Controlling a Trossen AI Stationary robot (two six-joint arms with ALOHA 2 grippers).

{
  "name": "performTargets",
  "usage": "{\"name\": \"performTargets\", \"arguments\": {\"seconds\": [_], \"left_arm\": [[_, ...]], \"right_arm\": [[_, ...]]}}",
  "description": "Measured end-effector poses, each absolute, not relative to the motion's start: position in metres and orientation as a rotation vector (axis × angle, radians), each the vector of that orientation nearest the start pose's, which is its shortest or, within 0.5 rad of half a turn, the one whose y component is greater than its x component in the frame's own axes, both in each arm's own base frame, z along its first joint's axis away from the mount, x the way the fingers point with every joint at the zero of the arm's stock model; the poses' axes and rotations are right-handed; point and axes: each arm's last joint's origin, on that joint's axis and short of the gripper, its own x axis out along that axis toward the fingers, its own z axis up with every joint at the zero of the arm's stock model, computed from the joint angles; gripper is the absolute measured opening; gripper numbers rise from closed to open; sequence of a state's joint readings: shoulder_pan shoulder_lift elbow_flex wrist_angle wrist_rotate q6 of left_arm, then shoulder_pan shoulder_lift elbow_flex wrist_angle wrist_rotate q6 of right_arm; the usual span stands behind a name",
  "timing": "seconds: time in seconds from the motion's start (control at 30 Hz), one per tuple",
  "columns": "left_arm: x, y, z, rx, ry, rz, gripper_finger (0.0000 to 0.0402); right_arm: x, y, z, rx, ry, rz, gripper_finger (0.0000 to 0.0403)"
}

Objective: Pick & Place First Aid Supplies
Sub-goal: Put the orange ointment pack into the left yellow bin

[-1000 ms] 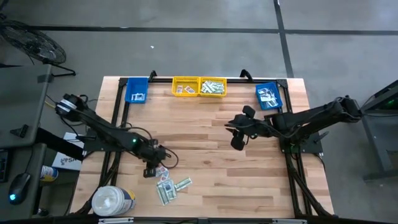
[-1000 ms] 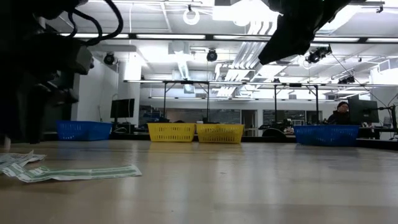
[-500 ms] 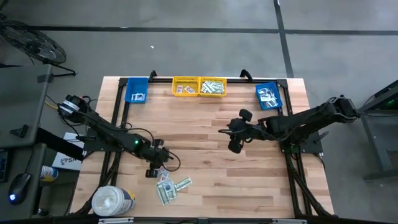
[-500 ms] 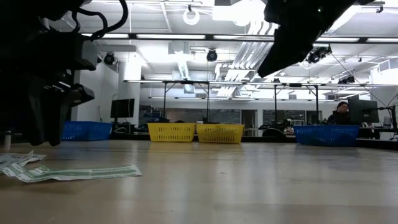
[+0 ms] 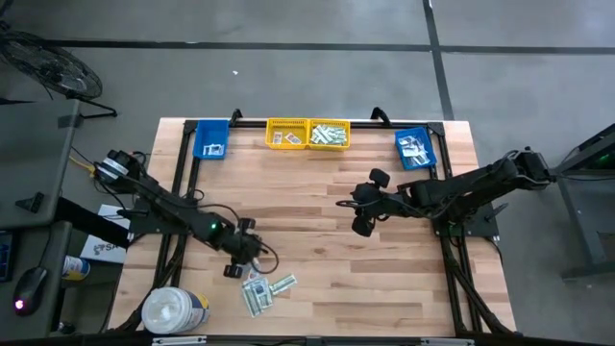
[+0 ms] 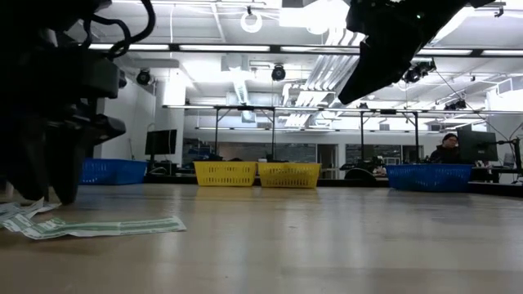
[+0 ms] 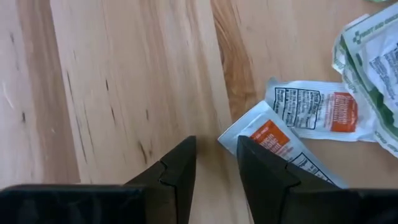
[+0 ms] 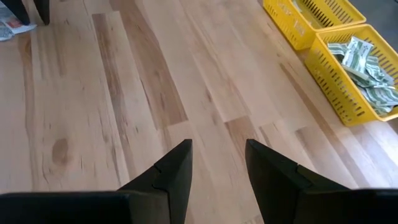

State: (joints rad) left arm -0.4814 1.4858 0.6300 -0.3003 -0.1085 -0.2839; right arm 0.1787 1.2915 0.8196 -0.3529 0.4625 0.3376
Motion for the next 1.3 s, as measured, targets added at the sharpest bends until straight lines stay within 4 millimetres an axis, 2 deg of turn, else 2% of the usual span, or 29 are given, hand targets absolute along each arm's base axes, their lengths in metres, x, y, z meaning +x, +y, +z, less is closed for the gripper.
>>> {"name": "performTargets", "arguments": {"seconds": [0.17,0.37,0.53,0.7,0.97,1.13,1.3], "left_arm": [[0.218,-0.108,0.128,0.135,1.138,-0.116,0.0117],[0.217,-0.102,0.124,0.258,1.126,0.035,0.0117],[0.217,-0.102,0.119,0.269,1.157,0.016,0.0117],[0.219,-0.104,0.111,0.216,1.192,0.018,0.0116],[0.222,-0.107,0.11,0.085,1.199,-0.009,0.0116],[0.226,-0.099,0.11,-0.016,1.228,-0.013,0.0113],[0.228,-0.094,0.11,-0.04,1.239,-0.025,0.0092]], "right_arm": [[0.254,0.033,0.231,0.059,0.727,-0.395,0.0142],[0.254,0.033,0.231,0.059,0.727,-0.395,0.0142],[0.254,0.033,0.231,0.059,0.727,-0.394,0.0142],[0.255,0.033,0.231,0.06,0.727,-0.394,0.0142],[0.255,0.033,0.231,0.081,0.721,-0.392,0.0142],[0.255,0.035,0.231,0.084,0.72,-0.389,0.0142],[0.254,0.04,0.231,0.078,0.719,-0.374,0.0142]]}}
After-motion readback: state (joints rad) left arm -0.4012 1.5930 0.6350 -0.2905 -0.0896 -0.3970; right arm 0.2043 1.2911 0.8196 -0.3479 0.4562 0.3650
